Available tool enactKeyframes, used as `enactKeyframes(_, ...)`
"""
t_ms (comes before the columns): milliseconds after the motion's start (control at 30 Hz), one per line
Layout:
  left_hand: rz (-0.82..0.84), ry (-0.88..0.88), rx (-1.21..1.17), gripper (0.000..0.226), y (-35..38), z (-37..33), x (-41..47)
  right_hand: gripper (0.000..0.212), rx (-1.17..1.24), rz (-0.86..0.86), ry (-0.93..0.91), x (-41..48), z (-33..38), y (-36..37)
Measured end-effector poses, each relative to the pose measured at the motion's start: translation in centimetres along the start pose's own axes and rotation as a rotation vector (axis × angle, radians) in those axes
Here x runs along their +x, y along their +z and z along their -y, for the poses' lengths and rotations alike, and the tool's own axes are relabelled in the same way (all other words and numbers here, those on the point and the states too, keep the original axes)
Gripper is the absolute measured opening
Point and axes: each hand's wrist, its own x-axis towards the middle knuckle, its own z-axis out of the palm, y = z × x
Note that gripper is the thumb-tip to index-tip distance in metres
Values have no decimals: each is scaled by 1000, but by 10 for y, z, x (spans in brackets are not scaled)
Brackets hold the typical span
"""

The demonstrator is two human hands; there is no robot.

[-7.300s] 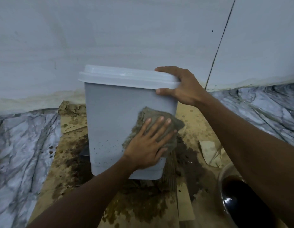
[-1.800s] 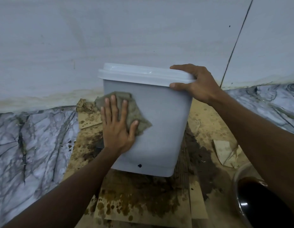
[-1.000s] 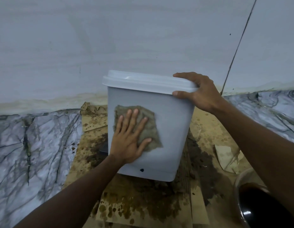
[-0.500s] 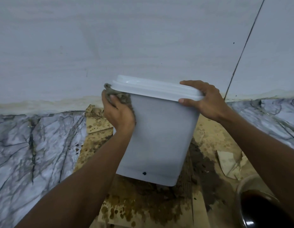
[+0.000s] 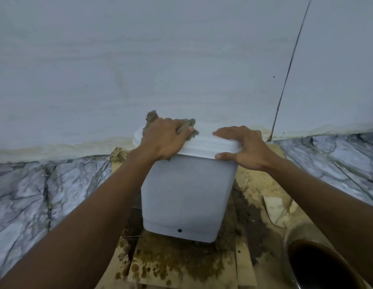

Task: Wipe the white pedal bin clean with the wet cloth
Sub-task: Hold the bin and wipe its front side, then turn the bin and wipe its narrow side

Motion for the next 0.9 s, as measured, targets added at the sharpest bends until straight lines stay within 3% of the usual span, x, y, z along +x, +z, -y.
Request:
enactKeyframes(133, 162, 52, 8, 60, -10, -7, -16, 66, -187, 85, -75, -20, 20, -10)
enactKeyframes(300, 163, -130, 168, 75, -13, 5, -47, 101, -356, 248, -133, -27, 38, -13)
enactKeyframes(467, 155, -114, 179, 87, -15, 10, -77, 122, -491, 406, -197, -44, 43, -3)
enactKeyframes(733, 68, 78, 168, 78, -20, -20, -100, 116, -431, 177, -83, -101, 37, 0)
enactKeyframes(900, 110, 189, 128, 75, -18, -45, -96, 116, -431, 39, 55, -140, 45, 5)
